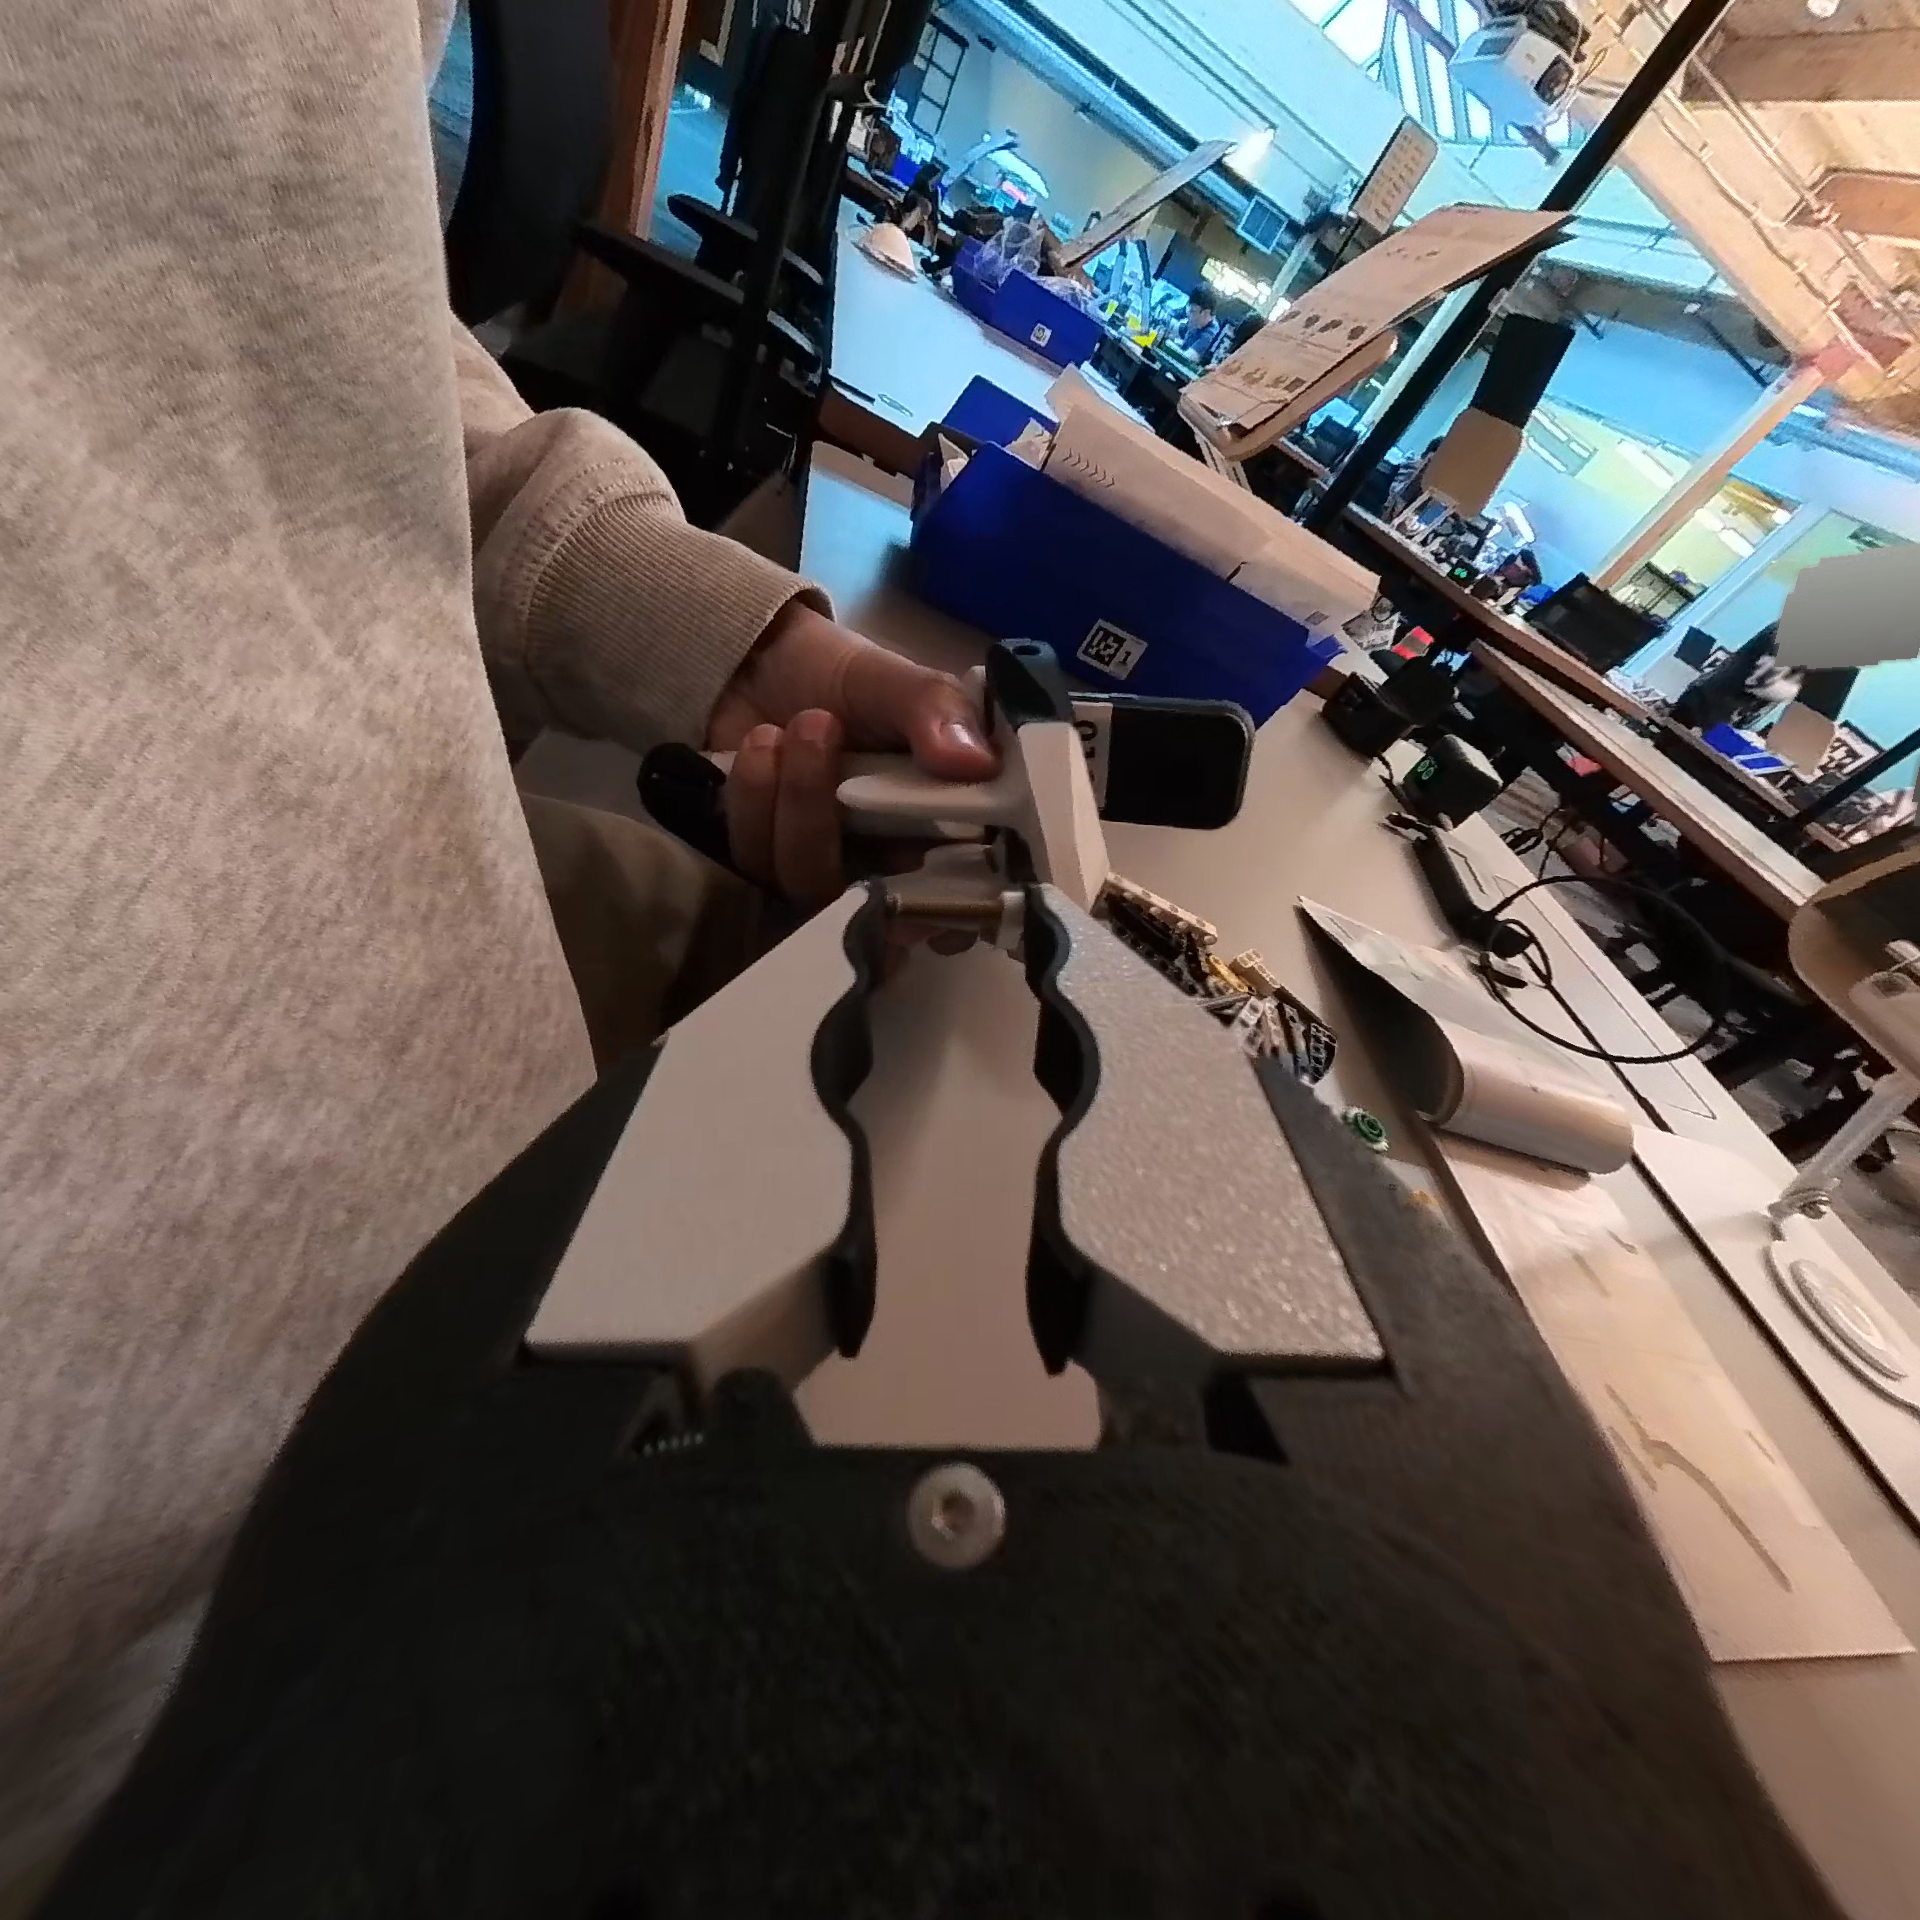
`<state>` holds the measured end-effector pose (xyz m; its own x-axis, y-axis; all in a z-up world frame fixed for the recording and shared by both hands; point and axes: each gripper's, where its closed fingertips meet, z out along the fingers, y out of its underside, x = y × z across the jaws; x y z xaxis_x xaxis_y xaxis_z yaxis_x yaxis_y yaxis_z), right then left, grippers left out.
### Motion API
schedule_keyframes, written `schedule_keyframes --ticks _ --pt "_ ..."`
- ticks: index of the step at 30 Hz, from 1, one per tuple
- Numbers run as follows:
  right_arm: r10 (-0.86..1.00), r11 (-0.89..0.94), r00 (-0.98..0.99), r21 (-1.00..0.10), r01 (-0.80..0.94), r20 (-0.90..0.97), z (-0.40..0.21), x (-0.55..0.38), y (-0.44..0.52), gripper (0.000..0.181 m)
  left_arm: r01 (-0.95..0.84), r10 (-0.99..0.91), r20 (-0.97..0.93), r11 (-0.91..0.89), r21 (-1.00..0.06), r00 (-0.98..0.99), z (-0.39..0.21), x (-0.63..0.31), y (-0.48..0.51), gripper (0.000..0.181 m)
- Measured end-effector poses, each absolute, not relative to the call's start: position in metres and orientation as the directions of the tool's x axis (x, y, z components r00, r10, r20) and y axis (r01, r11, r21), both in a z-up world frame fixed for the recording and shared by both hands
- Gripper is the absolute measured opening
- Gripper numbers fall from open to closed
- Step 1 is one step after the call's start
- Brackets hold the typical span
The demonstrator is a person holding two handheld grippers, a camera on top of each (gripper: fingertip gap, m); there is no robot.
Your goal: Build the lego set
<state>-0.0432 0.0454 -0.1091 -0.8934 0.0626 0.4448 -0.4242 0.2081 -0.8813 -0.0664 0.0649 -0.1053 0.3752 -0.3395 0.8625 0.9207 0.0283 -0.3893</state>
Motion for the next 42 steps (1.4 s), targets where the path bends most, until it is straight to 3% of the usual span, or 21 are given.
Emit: schedule_keyframes --ticks 42 --pt "0.105 0.273 -0.887 -0.871 -0.409 0.45 -0.1081 -0.0514 0.0523 0.023 0.918 -0.306 0.867 0.087 -0.386 0.393 -0.1055 -0.0752 0.0641 0.002"
